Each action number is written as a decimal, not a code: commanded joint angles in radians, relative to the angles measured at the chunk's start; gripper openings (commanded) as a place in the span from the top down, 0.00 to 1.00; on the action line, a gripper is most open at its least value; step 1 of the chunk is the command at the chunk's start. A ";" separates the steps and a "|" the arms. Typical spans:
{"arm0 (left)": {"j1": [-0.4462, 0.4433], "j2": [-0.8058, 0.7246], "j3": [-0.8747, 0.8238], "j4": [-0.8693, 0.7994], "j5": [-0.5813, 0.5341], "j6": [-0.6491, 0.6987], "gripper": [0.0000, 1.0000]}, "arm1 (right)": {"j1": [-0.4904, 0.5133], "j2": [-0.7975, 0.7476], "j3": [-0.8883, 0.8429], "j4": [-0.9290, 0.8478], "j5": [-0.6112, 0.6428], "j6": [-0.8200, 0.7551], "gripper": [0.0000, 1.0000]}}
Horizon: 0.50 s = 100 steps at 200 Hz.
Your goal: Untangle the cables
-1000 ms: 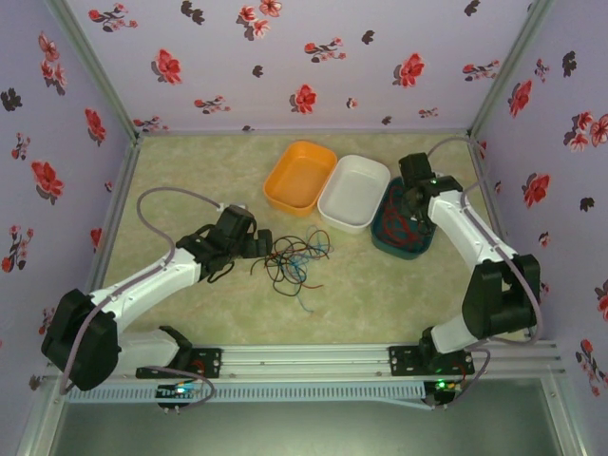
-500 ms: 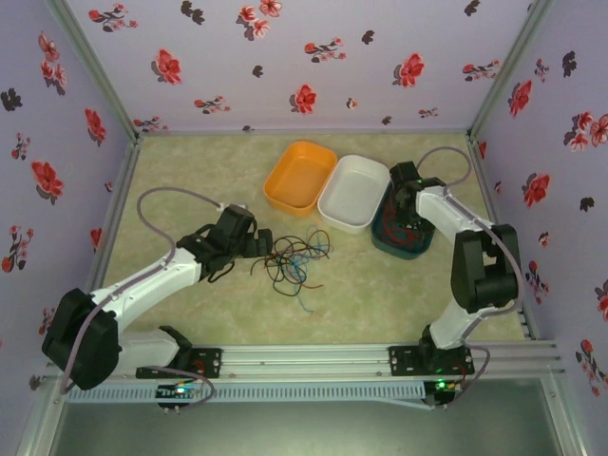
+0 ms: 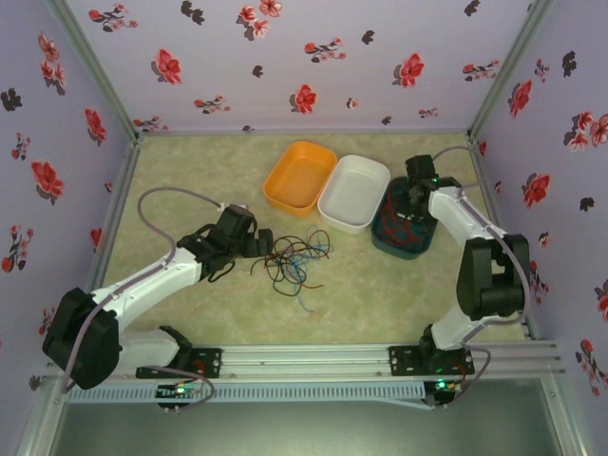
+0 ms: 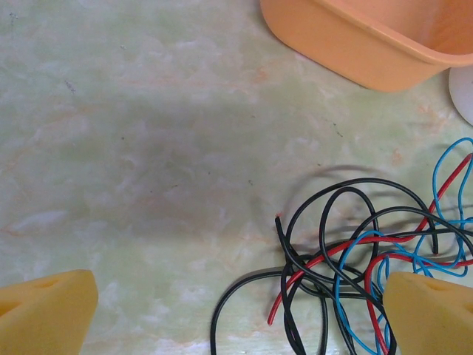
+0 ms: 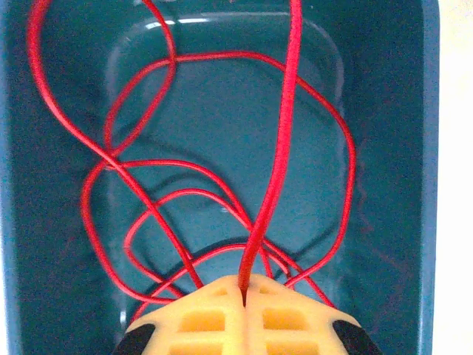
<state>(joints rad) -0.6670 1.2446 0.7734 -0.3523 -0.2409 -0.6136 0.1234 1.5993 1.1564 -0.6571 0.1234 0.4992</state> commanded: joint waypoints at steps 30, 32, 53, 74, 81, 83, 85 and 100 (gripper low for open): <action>0.009 0.010 0.003 0.006 0.014 0.000 0.00 | -0.026 0.011 -0.013 -0.062 -0.061 0.021 0.97; 0.008 0.011 0.003 0.006 0.014 0.001 0.00 | -0.027 0.015 -0.015 -0.062 -0.065 0.021 0.97; 0.009 0.009 0.004 0.004 0.018 0.003 0.00 | -0.031 0.046 -0.034 -0.041 -0.106 0.020 0.97; 0.009 0.012 0.007 0.004 0.017 0.006 0.00 | -0.031 0.079 -0.034 -0.026 -0.123 0.017 0.96; 0.009 0.015 0.010 0.004 0.017 0.004 0.00 | -0.033 0.093 -0.032 -0.027 -0.123 0.016 0.95; 0.009 0.016 0.010 0.004 0.017 0.004 0.00 | -0.033 0.096 -0.030 -0.028 -0.121 0.016 0.96; 0.009 0.016 0.010 0.004 0.017 0.003 0.00 | -0.033 0.099 -0.028 -0.028 -0.120 0.017 0.95; 0.009 0.017 0.013 0.001 0.018 0.001 0.00 | -0.034 0.125 -0.023 -0.041 -0.109 0.019 0.94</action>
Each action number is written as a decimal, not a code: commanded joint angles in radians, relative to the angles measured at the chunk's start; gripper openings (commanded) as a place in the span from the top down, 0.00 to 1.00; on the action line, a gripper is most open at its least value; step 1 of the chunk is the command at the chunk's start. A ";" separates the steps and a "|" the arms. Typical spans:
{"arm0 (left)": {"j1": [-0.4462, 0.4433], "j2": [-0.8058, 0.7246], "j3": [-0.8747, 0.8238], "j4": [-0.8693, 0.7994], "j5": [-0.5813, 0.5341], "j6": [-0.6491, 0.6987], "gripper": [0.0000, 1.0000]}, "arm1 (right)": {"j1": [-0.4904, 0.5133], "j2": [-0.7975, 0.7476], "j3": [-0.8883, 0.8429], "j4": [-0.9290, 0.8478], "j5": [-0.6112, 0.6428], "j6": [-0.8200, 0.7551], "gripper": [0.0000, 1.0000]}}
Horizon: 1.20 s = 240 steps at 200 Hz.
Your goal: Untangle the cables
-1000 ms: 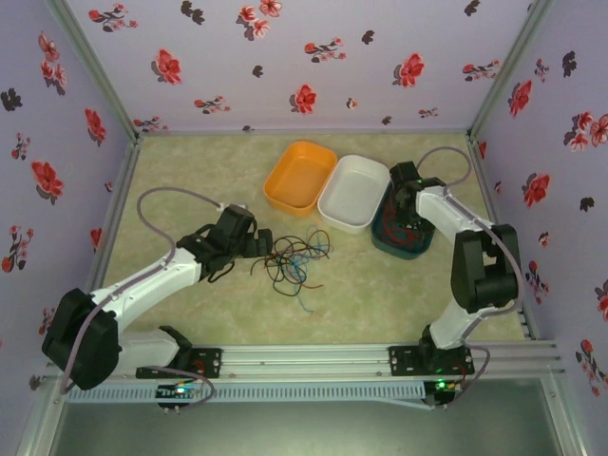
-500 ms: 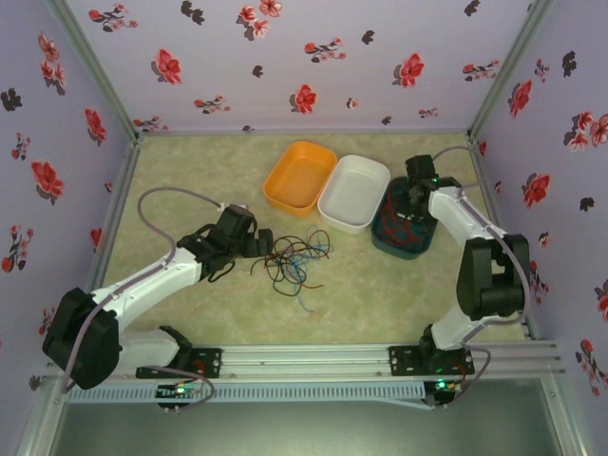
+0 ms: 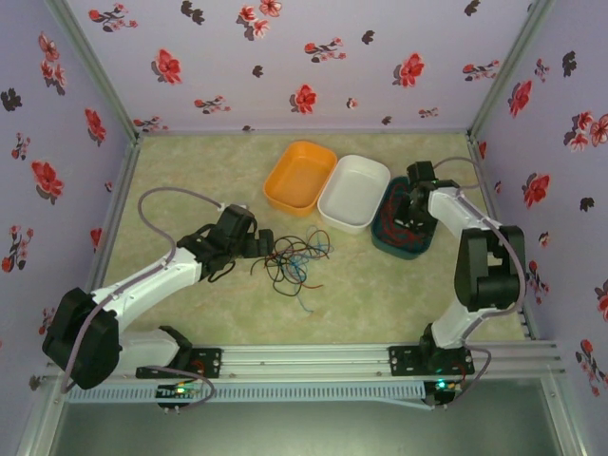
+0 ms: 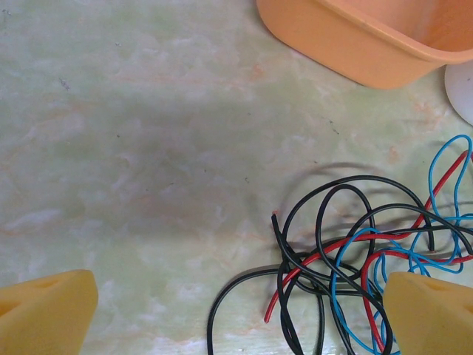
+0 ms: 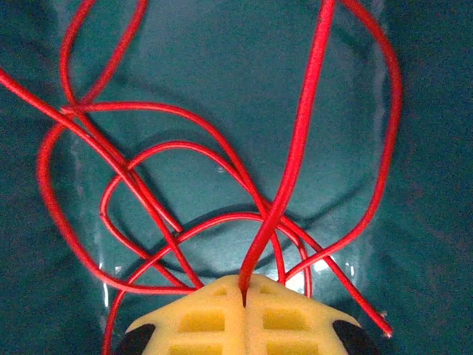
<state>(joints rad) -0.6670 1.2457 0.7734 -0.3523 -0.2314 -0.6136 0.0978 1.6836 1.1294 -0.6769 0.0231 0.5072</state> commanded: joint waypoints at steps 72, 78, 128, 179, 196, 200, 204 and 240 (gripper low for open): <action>0.008 0.008 0.038 -0.016 0.010 0.003 0.00 | -0.004 -0.108 0.010 -0.086 0.036 0.013 0.64; 0.009 0.006 0.040 -0.015 0.013 0.004 0.00 | -0.003 -0.133 0.014 -0.098 0.048 0.011 0.62; 0.010 -0.003 0.040 0.002 0.027 -0.011 0.00 | 0.063 -0.319 0.040 -0.149 0.124 -0.017 0.52; 0.028 -0.006 0.017 0.016 0.033 -0.067 0.00 | 0.328 -0.378 0.061 -0.040 0.151 0.006 0.53; 0.041 -0.012 -0.001 0.026 0.056 -0.086 0.01 | 0.430 -0.340 0.068 -0.019 0.167 0.024 0.54; 0.045 -0.013 -0.006 0.031 0.063 -0.091 0.01 | 0.452 -0.329 0.070 -0.016 0.170 0.028 0.54; 0.048 -0.015 -0.011 0.035 0.071 -0.095 0.01 | 0.474 -0.316 0.072 -0.012 0.170 0.034 0.54; 0.080 -0.020 -0.054 0.089 0.140 -0.121 0.06 | 0.608 -0.196 0.082 -0.006 0.175 0.078 0.55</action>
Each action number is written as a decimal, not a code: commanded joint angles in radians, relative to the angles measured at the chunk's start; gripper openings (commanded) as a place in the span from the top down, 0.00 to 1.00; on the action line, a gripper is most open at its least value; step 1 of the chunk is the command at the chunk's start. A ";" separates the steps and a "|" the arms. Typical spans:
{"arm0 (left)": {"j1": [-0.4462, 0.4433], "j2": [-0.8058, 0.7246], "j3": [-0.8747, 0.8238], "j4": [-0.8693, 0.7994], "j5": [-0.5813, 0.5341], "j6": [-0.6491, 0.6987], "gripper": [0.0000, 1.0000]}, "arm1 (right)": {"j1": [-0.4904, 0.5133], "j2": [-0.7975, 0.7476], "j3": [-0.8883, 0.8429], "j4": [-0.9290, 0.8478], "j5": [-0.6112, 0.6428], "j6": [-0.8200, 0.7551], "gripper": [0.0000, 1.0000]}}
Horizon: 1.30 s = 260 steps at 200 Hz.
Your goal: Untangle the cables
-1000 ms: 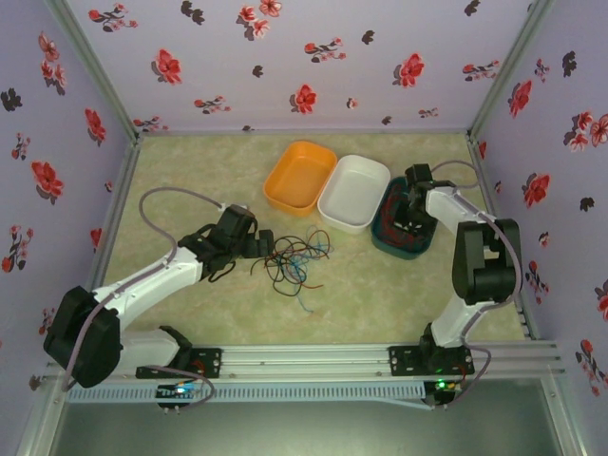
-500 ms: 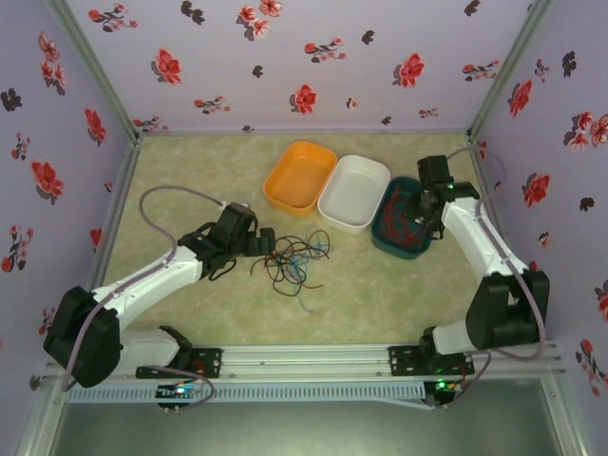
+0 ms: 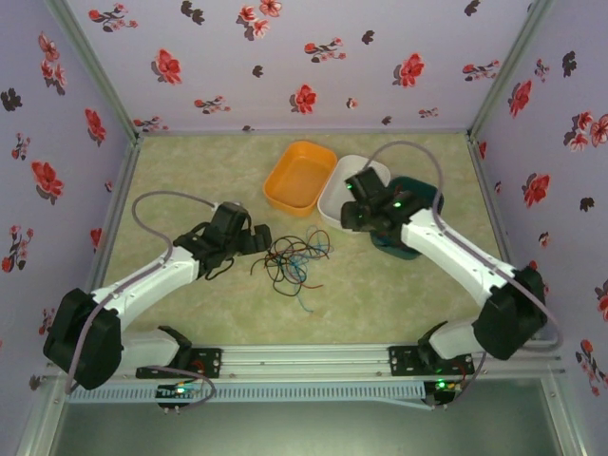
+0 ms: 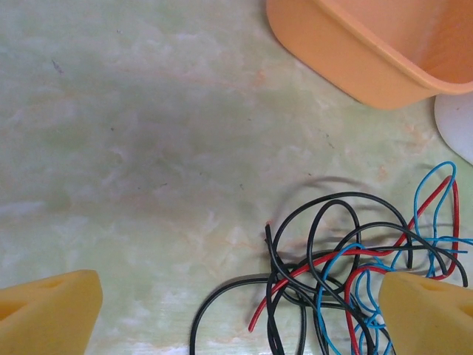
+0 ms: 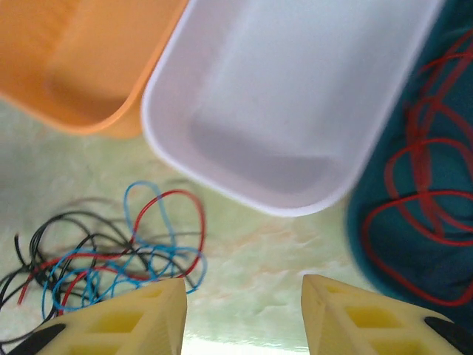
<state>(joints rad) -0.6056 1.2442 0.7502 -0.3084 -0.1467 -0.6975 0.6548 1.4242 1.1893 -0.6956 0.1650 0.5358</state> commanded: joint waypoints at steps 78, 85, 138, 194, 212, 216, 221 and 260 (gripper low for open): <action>0.024 0.046 -0.047 0.100 0.102 -0.052 0.06 | 0.062 0.274 0.032 0.093 0.011 0.053 0.66; 0.024 0.052 -0.049 0.102 0.105 -0.051 0.06 | 0.063 0.288 0.032 0.102 0.014 0.052 0.67; 0.024 0.086 -0.049 0.130 0.127 -0.060 0.06 | 0.085 0.423 0.071 0.114 0.060 0.043 0.70; 0.024 0.099 -0.045 0.134 0.134 -0.059 0.05 | 0.111 0.524 0.117 0.132 0.098 0.038 0.71; 0.025 0.100 -0.044 0.134 0.135 -0.057 0.05 | 0.110 0.551 0.124 0.139 0.103 0.045 0.71; 0.024 0.101 -0.044 0.134 0.137 -0.057 0.05 | 0.110 0.557 0.126 0.139 0.103 0.047 0.71; 0.024 0.103 -0.043 0.134 0.137 -0.057 0.05 | 0.111 0.564 0.128 0.140 0.102 0.049 0.71; 0.024 0.116 -0.037 0.134 0.139 -0.056 0.05 | 0.111 0.605 0.134 0.154 0.064 0.066 0.74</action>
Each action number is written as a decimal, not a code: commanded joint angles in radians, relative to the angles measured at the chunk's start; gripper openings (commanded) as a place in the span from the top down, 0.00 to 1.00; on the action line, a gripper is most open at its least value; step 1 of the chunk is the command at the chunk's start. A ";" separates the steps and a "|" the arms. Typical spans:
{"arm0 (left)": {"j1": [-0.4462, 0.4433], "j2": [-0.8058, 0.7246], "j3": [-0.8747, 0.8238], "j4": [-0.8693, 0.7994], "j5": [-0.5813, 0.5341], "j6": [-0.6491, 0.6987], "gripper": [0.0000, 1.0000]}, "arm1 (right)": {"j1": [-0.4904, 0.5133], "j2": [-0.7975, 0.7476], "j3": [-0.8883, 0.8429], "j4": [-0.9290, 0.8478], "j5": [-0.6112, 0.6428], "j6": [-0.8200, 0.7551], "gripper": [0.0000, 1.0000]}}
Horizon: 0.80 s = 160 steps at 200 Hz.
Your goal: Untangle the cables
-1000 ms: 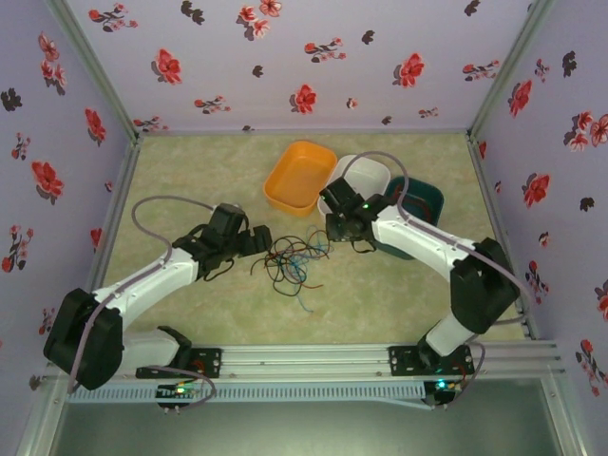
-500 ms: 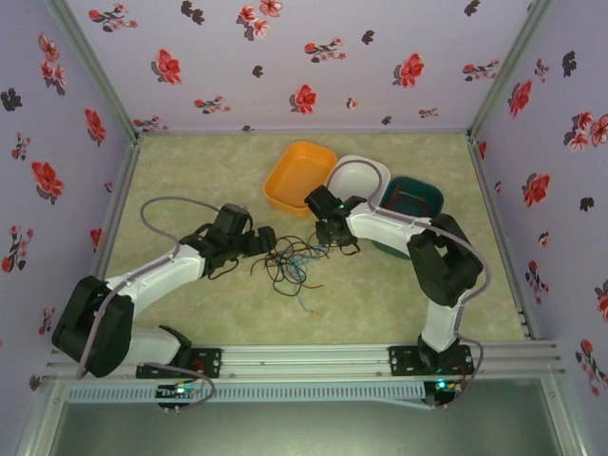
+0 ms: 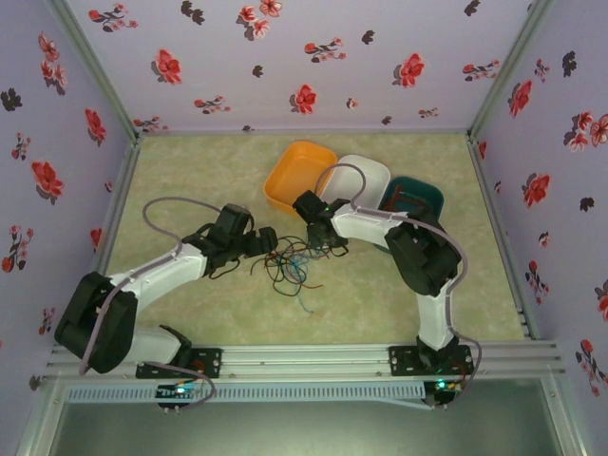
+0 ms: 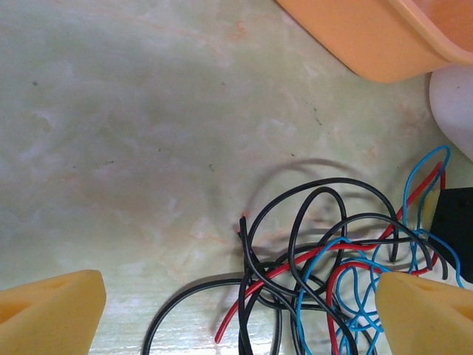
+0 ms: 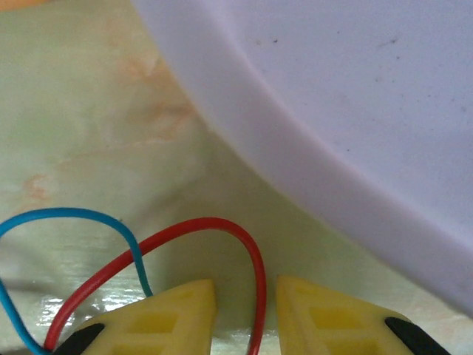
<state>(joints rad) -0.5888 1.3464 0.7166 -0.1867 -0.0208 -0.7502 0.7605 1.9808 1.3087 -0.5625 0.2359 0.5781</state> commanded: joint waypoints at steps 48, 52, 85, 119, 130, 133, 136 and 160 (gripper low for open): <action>0.008 0.029 0.002 0.016 0.017 -0.010 0.05 | 0.025 0.049 0.007 0.060 -0.109 0.052 0.97; 0.008 0.032 0.001 0.016 0.017 -0.010 0.05 | 0.031 0.046 0.007 0.059 -0.109 0.052 0.99; 0.015 0.040 -0.006 0.009 0.018 -0.018 0.05 | 0.081 0.001 0.046 0.006 -0.038 0.047 1.00; 0.015 0.034 -0.020 0.016 0.018 -0.003 0.06 | 0.114 -0.094 0.047 -0.023 0.115 0.021 1.00; 0.015 0.031 -0.022 0.019 0.017 0.002 0.06 | 0.123 -0.133 0.037 -0.013 0.152 0.010 1.00; 0.015 0.030 -0.022 0.019 0.017 0.004 0.06 | 0.125 -0.143 0.034 -0.009 0.158 0.006 1.00; 0.015 0.029 -0.023 0.022 0.017 0.005 0.06 | 0.127 -0.153 0.032 -0.006 0.164 0.001 1.00; 0.015 0.018 -0.028 0.036 0.018 0.022 0.06 | 0.148 -0.239 -0.002 0.053 0.190 -0.032 1.00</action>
<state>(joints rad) -0.5819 1.3762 0.7021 -0.1749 -0.0135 -0.7525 0.8936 1.8519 1.3327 -0.5583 0.3325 0.5858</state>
